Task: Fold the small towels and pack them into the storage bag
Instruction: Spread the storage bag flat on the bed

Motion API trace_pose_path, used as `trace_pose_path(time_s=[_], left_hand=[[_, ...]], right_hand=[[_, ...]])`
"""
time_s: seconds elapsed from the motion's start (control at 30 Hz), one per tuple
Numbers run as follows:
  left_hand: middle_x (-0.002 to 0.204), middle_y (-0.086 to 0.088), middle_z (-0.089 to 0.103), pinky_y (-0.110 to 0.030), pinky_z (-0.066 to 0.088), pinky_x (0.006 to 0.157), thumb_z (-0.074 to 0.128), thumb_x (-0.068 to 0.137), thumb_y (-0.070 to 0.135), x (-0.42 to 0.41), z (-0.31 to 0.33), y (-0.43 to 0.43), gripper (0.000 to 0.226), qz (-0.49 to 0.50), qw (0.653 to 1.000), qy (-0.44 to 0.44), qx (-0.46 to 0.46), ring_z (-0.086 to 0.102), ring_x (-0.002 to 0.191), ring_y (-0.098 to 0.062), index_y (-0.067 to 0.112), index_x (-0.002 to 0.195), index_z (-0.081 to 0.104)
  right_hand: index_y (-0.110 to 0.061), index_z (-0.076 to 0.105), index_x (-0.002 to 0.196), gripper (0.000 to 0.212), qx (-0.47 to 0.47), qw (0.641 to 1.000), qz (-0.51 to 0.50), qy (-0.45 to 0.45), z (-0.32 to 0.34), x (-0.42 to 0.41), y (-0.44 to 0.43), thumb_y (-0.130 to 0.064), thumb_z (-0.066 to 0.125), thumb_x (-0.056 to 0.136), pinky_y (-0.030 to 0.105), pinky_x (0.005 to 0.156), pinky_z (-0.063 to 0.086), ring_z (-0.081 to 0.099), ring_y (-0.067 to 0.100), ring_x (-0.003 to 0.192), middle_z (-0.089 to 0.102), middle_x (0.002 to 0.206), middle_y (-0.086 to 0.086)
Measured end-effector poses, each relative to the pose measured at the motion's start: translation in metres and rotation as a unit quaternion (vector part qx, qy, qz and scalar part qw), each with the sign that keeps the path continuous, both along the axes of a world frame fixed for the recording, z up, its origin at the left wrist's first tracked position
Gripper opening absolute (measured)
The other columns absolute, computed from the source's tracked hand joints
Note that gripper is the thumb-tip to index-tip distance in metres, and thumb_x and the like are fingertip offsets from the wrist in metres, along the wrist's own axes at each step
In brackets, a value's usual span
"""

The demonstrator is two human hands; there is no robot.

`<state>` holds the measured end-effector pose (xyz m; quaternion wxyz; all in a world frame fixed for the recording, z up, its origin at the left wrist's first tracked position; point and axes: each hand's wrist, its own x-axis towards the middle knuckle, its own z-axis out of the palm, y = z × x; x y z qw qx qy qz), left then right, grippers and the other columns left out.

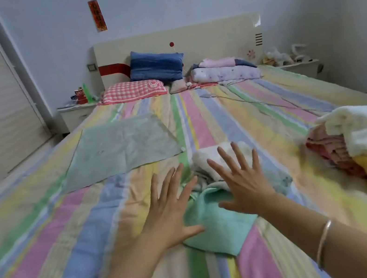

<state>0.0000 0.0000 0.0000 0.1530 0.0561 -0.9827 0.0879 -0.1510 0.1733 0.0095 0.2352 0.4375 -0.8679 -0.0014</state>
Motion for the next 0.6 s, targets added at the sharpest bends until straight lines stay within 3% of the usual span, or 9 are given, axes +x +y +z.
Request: trace_pose_path(time_s=[0.1,0.17,0.23,0.3,0.33,0.4,0.5,0.57,0.6], left_hand=[[0.16,-0.008,0.019,-0.064,-0.002,0.112,0.046,0.054,0.083,-0.025,-0.022,0.004,0.113,0.002,0.998,-0.056,-0.029,0.008,0.149,-0.032,0.034,0.151,0.018],[0.158,-0.004,0.024,-0.062,-0.004,0.113,0.045,0.059,0.084,-0.046,-0.04,0.0,0.112,0.004,0.994,-0.105,-0.019,0.013,0.148,-0.032,0.038,0.152,0.003],[0.155,-0.002,0.03,-0.053,0.014,0.115,0.05,0.071,0.075,-0.07,-0.048,-0.004,0.105,0.014,0.985,-0.168,0.028,0.028,0.141,-0.03,0.04,0.151,-0.008],[0.142,-0.002,0.043,-0.042,0.037,0.098,0.055,0.085,0.053,-0.101,-0.047,-0.003,0.089,0.02,0.982,-0.186,0.041,0.043,0.126,-0.03,0.037,0.152,0.0],[0.135,-0.003,0.049,-0.04,0.041,0.089,0.054,0.089,0.042,-0.12,-0.045,0.0,0.08,0.019,0.984,-0.169,0.043,0.045,0.121,-0.03,0.034,0.153,0.005],[0.126,-0.004,0.053,-0.039,0.043,0.08,0.052,0.093,0.031,-0.159,-0.044,0.01,0.074,0.014,0.991,-0.122,0.043,0.049,0.116,-0.029,0.031,0.153,0.01],[0.145,-0.008,0.039,-0.039,0.047,0.081,0.055,0.087,0.021,-0.219,-0.047,0.033,0.088,-0.016,0.981,-0.097,0.166,0.05,0.119,-0.033,0.034,0.153,-0.002],[0.162,-0.002,0.007,-0.039,0.048,0.094,0.057,0.083,0.022,-0.249,-0.047,0.051,0.097,-0.081,0.954,-0.1,0.269,0.041,0.134,-0.033,0.038,0.151,-0.009],[0.163,0.004,-0.005,-0.041,0.045,0.101,0.059,0.081,0.023,-0.26,-0.045,0.056,0.098,-0.107,0.947,-0.101,0.287,0.033,0.14,-0.03,0.039,0.151,-0.009]], right_hand=[[-0.036,-0.021,0.148,0.13,0.105,0.987,-0.062,-0.108,-0.018,-0.021,-0.005,-0.079,0.063,0.058,0.075,0.106,0.001,-0.026,0.041,0.141,-0.027,0.157,0.006],[-0.039,-0.024,0.146,0.135,0.111,0.975,-0.08,-0.177,-0.029,-0.041,-0.008,-0.079,0.065,0.054,0.072,0.107,0.004,-0.024,0.04,0.142,-0.028,0.156,0.003],[-0.037,-0.014,0.148,0.126,0.109,0.966,-0.075,-0.224,-0.039,-0.059,-0.013,-0.07,0.069,0.058,0.063,0.106,0.024,-0.003,0.04,0.144,-0.009,0.158,0.005],[-0.032,0.01,0.147,0.098,0.093,0.972,-0.065,-0.206,-0.04,-0.073,-0.018,-0.052,0.069,0.071,0.044,0.085,0.045,0.028,0.034,0.13,0.022,0.144,0.008],[-0.029,0.019,0.143,0.08,0.077,0.979,-0.063,-0.18,-0.039,-0.082,-0.019,-0.039,0.065,0.079,0.037,0.07,0.044,0.037,0.03,0.12,0.031,0.135,0.007],[-0.025,0.027,0.14,0.056,0.047,0.987,-0.083,-0.126,-0.033,-0.101,-0.017,-0.019,0.052,0.09,0.033,0.059,0.034,0.045,0.025,0.106,0.038,0.124,0.005],[-0.023,0.035,0.137,0.049,0.017,0.99,-0.132,-0.041,-0.013,-0.152,0.008,-0.014,0.048,0.091,0.034,0.057,0.034,0.048,0.027,0.104,0.042,0.121,0.008],[-0.023,0.039,0.136,0.049,0.023,0.983,-0.18,0.018,0.004,-0.183,0.032,-0.016,0.05,0.09,0.036,0.062,0.042,0.048,0.029,0.105,0.045,0.119,0.009],[-0.024,0.034,0.14,0.052,0.042,0.975,-0.219,0.02,0.011,-0.194,0.041,-0.019,0.049,0.09,0.039,0.072,0.045,0.045,0.031,0.11,0.043,0.124,0.01]])
